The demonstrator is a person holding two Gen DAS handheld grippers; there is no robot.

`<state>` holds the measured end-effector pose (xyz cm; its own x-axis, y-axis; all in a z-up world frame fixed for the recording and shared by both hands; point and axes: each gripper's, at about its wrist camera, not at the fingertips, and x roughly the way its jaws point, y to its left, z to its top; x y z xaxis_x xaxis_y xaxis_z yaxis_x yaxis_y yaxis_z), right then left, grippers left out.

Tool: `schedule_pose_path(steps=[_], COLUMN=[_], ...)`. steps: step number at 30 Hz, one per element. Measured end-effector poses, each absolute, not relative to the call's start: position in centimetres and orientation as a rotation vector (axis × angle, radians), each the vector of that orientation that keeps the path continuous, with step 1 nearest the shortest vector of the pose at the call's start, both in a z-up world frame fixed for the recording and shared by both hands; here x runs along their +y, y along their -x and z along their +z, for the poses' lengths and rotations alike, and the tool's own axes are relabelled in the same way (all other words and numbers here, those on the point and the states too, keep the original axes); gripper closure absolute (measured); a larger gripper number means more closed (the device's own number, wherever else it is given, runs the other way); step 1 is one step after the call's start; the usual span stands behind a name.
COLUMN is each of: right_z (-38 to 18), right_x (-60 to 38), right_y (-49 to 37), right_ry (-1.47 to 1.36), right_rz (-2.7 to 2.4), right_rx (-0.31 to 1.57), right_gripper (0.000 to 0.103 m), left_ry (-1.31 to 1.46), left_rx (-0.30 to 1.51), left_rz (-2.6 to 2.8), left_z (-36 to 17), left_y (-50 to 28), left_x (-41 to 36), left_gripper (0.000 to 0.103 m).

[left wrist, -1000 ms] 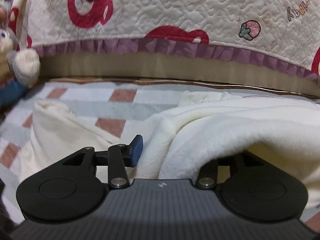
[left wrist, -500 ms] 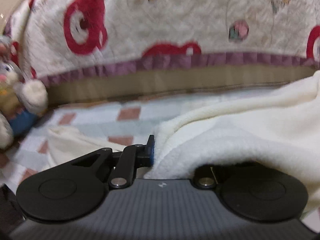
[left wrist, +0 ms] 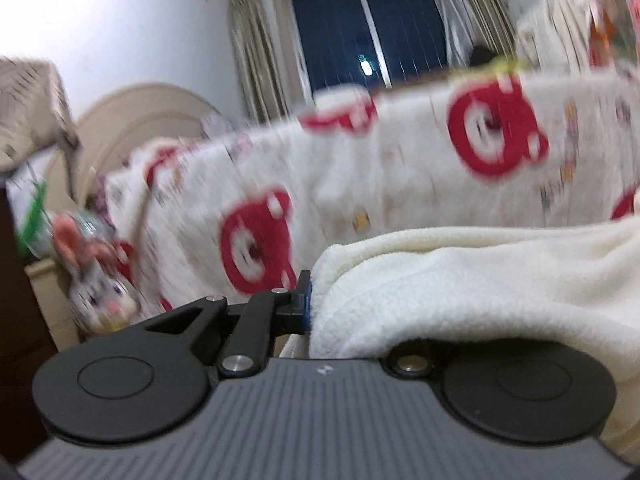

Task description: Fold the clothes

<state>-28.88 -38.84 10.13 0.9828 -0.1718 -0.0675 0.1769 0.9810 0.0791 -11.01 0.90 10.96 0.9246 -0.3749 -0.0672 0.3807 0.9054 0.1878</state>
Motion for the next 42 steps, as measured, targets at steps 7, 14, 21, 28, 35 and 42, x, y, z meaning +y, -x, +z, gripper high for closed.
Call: schedule_pose_path(steps=[7, 14, 21, 28, 35, 42], right_z=[16.1, 21.1, 21.6, 12.4, 6.4, -1.0], right_x=[-36.8, -36.5, -38.2, -44.0, -48.5, -49.3], right_y=[33.1, 36.9, 38.5, 30.6, 13.7, 9.1], right_ry=[0.006, 0.05, 0.068, -0.08, -0.077, -0.1], right_rz=[-0.121, -0.124, -0.155, -0.144, -0.16, -0.178], right_rx=[-0.082, -0.191, -0.14, 0.221, 0.407, 0.624], right_gripper=[0.099, 0.099, 0.098, 0.098, 0.086, 0.065], left_ry=[-0.168, -0.184, -0.3, -0.343, -0.437, -0.416], left_rx=[-0.147, -0.214, -0.094, 0.396, 0.413, 0.696], left_rz=[-0.354, -0.393, -0.451, -0.601, -0.422, -0.334], left_z=[20.5, 27.4, 24.5, 9.9, 3.5, -6.2], left_y=[18.0, 23.0, 20.3, 10.1, -2.8, -10.2], left_x=[5.0, 6.1, 3.4, -1.8, -9.8, -11.5], left_gripper=[0.09, 0.089, 0.077, 0.085, 0.078, 0.038])
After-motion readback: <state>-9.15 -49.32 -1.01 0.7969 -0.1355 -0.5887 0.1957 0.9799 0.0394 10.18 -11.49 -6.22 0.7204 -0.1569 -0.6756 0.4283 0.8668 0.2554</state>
